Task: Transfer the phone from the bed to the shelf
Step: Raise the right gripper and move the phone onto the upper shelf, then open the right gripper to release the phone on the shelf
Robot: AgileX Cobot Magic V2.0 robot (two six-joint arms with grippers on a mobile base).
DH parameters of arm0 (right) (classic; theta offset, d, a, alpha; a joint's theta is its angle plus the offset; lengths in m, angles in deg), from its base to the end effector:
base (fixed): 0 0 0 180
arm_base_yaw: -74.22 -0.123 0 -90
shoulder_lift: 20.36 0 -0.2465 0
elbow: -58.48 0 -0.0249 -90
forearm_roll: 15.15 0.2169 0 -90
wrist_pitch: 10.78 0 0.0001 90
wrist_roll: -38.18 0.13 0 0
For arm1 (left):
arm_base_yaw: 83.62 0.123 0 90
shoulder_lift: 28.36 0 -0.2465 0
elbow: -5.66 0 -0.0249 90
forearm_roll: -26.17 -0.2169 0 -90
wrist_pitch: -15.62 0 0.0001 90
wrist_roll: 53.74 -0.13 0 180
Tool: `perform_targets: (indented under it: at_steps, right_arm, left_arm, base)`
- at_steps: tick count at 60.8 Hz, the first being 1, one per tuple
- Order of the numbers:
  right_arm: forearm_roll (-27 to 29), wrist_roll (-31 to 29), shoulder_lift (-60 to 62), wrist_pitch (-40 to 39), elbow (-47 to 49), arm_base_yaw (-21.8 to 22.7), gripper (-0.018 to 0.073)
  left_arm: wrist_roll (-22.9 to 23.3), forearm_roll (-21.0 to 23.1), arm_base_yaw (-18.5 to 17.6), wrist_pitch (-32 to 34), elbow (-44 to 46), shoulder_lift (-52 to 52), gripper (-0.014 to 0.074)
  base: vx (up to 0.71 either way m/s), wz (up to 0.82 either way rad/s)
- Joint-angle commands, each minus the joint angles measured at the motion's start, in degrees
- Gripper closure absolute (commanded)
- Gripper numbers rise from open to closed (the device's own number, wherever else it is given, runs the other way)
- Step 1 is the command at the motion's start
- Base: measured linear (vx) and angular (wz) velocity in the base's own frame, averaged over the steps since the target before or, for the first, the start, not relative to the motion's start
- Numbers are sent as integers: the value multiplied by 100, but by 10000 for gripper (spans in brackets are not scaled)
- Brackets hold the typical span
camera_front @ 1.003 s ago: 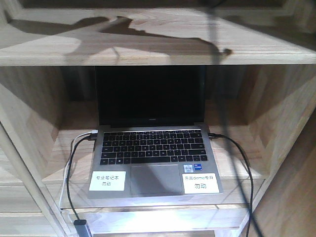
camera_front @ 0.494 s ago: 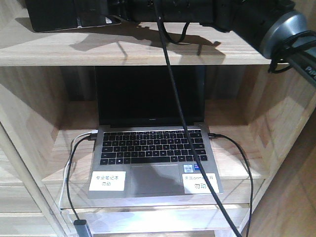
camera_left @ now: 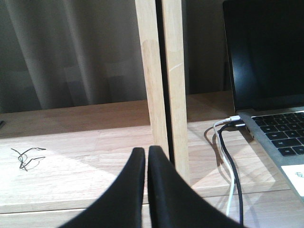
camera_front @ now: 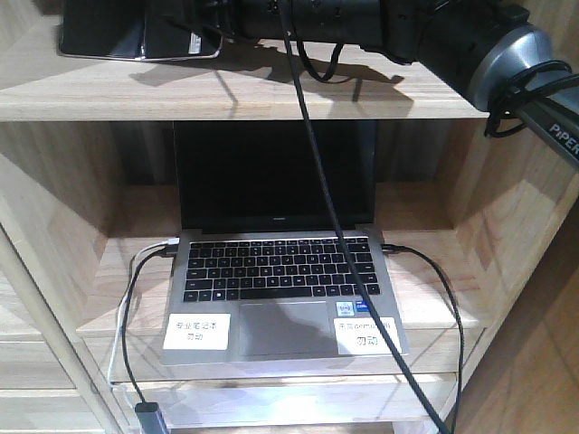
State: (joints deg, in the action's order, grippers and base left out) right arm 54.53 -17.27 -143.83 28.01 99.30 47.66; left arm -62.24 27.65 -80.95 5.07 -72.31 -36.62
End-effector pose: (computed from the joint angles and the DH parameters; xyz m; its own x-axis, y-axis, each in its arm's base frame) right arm 0.3701 0.2705 0.3659 -0.2667 0.0104 -0.9637 -0.8503 0.4682 0.2403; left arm 0.0998 0.0040 0.1821 -0.1221 0.1171 -0.9856 -0.0271 0.9923 0.1212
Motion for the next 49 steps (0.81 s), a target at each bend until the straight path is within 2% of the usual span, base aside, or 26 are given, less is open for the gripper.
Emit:
perform_targets:
  at_steps: [1,10,28,41,49]
  right_arm:
    - [267,-31,316,-277,194,10,55]
    - [113,-31,316,-331,194,10,-16]
    - [-510,254,468,-247,194,10,18]
    - [-706,298,825,-243,194,26,146]
    - [-1165,694,1126,-239,194,32,307]
  left_arm:
    - [33,52,7,412,127,72,595]
    - [33,52,7,412,127,72,595]
    - [33,52,7,412,127,72,595]
    - [33,52,7,412,127,72,595]
    - [33,52,7,412,127,72,595]
  base:
    - [0,0]
    - [0,0]
    - [0,0]
    - [0,0]
    - [0,0]
